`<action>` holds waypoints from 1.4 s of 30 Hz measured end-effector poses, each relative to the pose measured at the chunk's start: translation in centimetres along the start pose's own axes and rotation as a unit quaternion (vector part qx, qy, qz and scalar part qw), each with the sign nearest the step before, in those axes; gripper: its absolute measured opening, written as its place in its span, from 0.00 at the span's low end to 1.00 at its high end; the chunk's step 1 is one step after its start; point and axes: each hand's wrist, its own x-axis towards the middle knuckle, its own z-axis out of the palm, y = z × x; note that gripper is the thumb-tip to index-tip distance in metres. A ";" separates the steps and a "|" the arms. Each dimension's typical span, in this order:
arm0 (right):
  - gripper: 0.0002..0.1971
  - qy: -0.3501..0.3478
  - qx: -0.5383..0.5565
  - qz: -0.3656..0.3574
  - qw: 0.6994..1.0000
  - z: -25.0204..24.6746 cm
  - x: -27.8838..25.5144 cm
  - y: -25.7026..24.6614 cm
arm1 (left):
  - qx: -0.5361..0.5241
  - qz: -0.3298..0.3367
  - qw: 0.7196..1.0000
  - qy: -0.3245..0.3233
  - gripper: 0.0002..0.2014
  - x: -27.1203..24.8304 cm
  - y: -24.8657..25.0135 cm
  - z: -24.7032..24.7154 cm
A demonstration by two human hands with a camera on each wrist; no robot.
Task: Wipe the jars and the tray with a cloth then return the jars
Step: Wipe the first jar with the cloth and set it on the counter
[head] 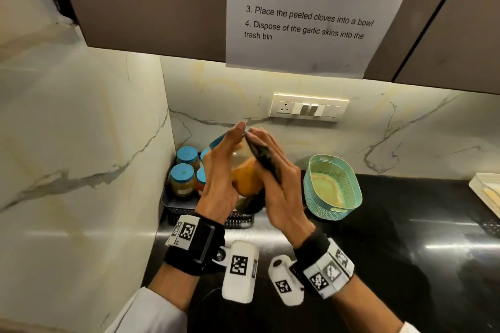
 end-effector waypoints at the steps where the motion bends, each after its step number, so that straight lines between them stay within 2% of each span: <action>1: 0.25 -0.022 -0.066 -0.062 0.996 0.2 -0.6 0.4 | -0.002 -0.003 1.000 -0.005 0.28 0.2 0.0 -0.3; 3: 0.26 -0.048 -0.150 -0.148 0.976 0.3 -1.2 1.1 | 0.002 -0.014 1.000 -0.012 0.19 0.3 0.1 -0.3; 4: 0.26 -0.052 -0.161 -0.163 0.972 0.2 -1.4 1.6 | 0.008 -0.020 1.000 -0.010 0.19 0.3 0.0 -0.3; 6: 0.24 -0.033 -0.131 -0.130 0.982 0.0 -1.3 2.5 | 0.025 -0.025 0.999 -0.005 0.31 0.4 -0.3 -0.1; 7: 0.23 -0.008 -0.069 -0.069 0.995 -0.2 -1.1 2.6 | 0.038 -0.023 0.999 0.003 0.36 0.4 -0.3 0.0; 8: 0.21 0.030 0.026 0.019 0.999 -0.6 -0.5 2.5 | 0.050 -0.019 0.999 0.008 0.36 0.2 -0.2 0.1; 9: 0.20 0.071 0.136 0.113 0.982 -1.1 0.2 2.1 | 0.055 -0.020 0.998 0.011 0.35 0.0 -0.2 0.2; 10: 0.18 0.105 0.228 0.196 0.948 -1.8 1.0 1.8 | 0.052 -0.029 0.998 0.019 0.34 0.0 -0.2 0.1; 11: 0.16 0.122 0.276 0.257 0.918 -2.4 1.6 1.6 | 0.055 -0.038 0.997 0.025 0.35 0.0 -0.1 0.2; 12: 0.13 0.118 0.286 0.294 0.904 -2.9 2.1 1.4 | 0.064 -0.043 0.997 0.030 0.39 0.1 -0.2 0.3; 14: 0.12 0.091 0.268 0.325 0.902 -3.0 2.7 0.6 | 0.084 -0.041 0.995 0.035 0.47 0.2 -0.1 0.8; 15: 0.12 0.087 0.252 0.322 0.909 -2.8 2.8 0.3 | 0.086 -0.042 0.995 0.039 0.47 0.4 -0.2 1.0; 16: 0.13 0.090 0.237 0.305 0.918 -2.5 2.8 0.0 | 0.081 -0.038 0.995 0.042 0.43 0.3 -0.2 1.2; 18: 0.12 0.105 0.202 0.240 0.944 -1.7 2.4 -0.2 | 0.059 -0.016 0.997 0.055 0.33 0.1 -0.3 1.5; 19: 0.13 0.109 0.186 0.200 0.956 -1.3 2.0 -0.3 | 0.049 -0.009 0.997 0.052 0.32 0.0 -0.2 1.6; 22: 0.19 0.083 0.116 0.085 0.986 -0.8 1.3 -0.7 | 0.020 -0.013 0.998 0.053 0.40 0.5 0.3 1.6; 24: 0.20 0.043 0.022 -0.006 0.999 -0.4 0.9 -0.7 | 0.000 -0.023 0.999 0.039 0.47 0.7 0.5 1.5; 26: 0.21 0.003 -0.069 -0.089 0.994 0.0 0.3 -0.3 | -0.005 -0.027 0.999 0.024 0.45 0.7 0.4 1.2; 28: 0.23 -0.033 -0.120 -0.139 0.982 0.3 -0.7 0.2 | -0.016 -0.043 0.999 0.002 0.32 0.8 0.3 0.6; 29: 0.25 -0.050 -0.125 -0.147 0.980 0.2 -1.2 0.5 | -0.011 -0.057 0.998 0.001 0.30 0.8 0.4 0.4; 30: 0.25 -0.063 -0.122 -0.151 0.979 0.1 -1.6 0.8 | 0.010 -0.070 0.997 0.005 0.33 1.0 0.4 0.2; 32: 0.26 -0.079 -0.110 -0.157 0.978 -0.6 -2.0 1.6 | 0.037 -0.070 0.996 0.031 0.44 1.1 0.5 0.3; 34: 0.27 -0.062 -0.115 -0.156 0.979 -1.0 -1.7 2.4 | 0.030 -0.050 0.996 0.063 0.50 0.9 0.5 0.6; 36: 0.26 -0.005 -0.076 -0.100 0.992 -1.0 -0.7 2.7 | 0.032 -0.044 0.998 0.045 0.51 0.3 0.5 1.0; 37: 0.23 0.039 -0.015 -0.038 0.998 -1.2 0.0 2.5 | 0.044 -0.035 0.998 0.036 0.50 0.2 0.3 1.0; 38: 0.20 0.091 0.074 0.040 0.992 -1.5 0.8 2.0 | 0.058 -0.023 0.998 0.029 0.48 -0.1 0.4 1.0; 40: 0.16 0.157 0.249 0.186 0.937 -2.7 2.4 1.0 | 0.088 -0.003 0.996 0.031 0.45 0.3 0.6 0.8; 41: 0.15 0.155 0.291 0.238 0.914 -3.3 3.0 0.8 | 0.095 -0.006 0.995 0.023 0.46 0.4 0.7 1.0; 42: 0.14 0.134 0.304 0.270 0.904 -3.7 3.4 0.5 | 0.094 -0.022 0.995 0.013 0.49 0.3 0.9 1.3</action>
